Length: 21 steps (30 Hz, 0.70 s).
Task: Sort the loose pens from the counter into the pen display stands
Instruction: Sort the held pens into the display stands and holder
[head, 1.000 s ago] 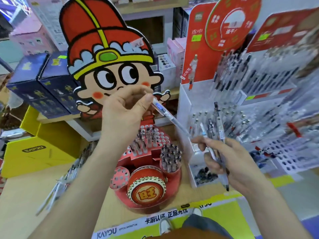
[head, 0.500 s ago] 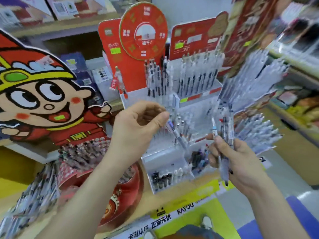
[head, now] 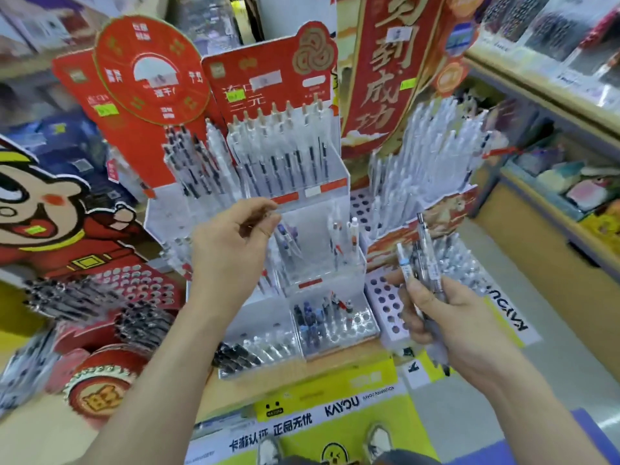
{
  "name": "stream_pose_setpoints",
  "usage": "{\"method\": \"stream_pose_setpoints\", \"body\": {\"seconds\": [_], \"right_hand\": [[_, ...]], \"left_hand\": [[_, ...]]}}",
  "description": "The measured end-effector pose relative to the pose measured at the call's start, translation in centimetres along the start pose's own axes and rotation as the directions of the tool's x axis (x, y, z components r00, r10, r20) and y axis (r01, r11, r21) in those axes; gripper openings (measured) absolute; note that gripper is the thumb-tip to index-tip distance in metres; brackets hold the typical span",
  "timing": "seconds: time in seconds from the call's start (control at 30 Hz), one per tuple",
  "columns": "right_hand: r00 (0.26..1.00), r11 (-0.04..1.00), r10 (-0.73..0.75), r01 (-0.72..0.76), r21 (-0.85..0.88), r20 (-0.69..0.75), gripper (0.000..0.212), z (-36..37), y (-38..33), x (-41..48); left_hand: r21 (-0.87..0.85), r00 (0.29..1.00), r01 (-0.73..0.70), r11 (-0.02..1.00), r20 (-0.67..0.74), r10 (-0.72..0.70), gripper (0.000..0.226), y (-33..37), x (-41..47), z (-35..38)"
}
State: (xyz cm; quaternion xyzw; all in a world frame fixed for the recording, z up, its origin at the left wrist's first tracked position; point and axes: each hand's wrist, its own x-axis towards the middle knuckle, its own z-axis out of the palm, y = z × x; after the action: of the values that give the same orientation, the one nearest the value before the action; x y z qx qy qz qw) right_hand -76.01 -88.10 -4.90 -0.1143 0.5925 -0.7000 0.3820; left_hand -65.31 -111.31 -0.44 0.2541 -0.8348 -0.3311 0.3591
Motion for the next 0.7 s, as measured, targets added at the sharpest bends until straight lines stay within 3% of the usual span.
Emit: {"method": "stream_pose_setpoints", "body": {"seconds": [0.1,0.17,0.47,0.7], "right_hand": [[0.997,0.998,0.041,-0.044,0.042,0.060,0.034,-0.6,0.0,0.8],[0.995,0.999,0.046,-0.048,0.024,0.084,0.022,-0.5,0.0,1.1],[0.982,0.993,0.106,-0.111,0.027,0.155,0.035,1.0,0.2,2.0],[0.979,0.991,0.119,-0.127,0.033,0.165,0.025,2.3,0.5,2.2]], "left_hand": [[0.111,0.999,0.036,0.993,-0.022,-0.034,0.013,-0.7,0.1,1.0],[0.190,0.999,0.041,0.981,0.008,-0.044,0.014,-0.9,0.0,1.4],[0.277,0.991,0.084,0.957,0.076,-0.109,0.019,0.0,0.9,1.1],[0.380,0.975,-0.105,0.919,0.220,0.020,0.008,-1.4,0.4,1.2]]}}
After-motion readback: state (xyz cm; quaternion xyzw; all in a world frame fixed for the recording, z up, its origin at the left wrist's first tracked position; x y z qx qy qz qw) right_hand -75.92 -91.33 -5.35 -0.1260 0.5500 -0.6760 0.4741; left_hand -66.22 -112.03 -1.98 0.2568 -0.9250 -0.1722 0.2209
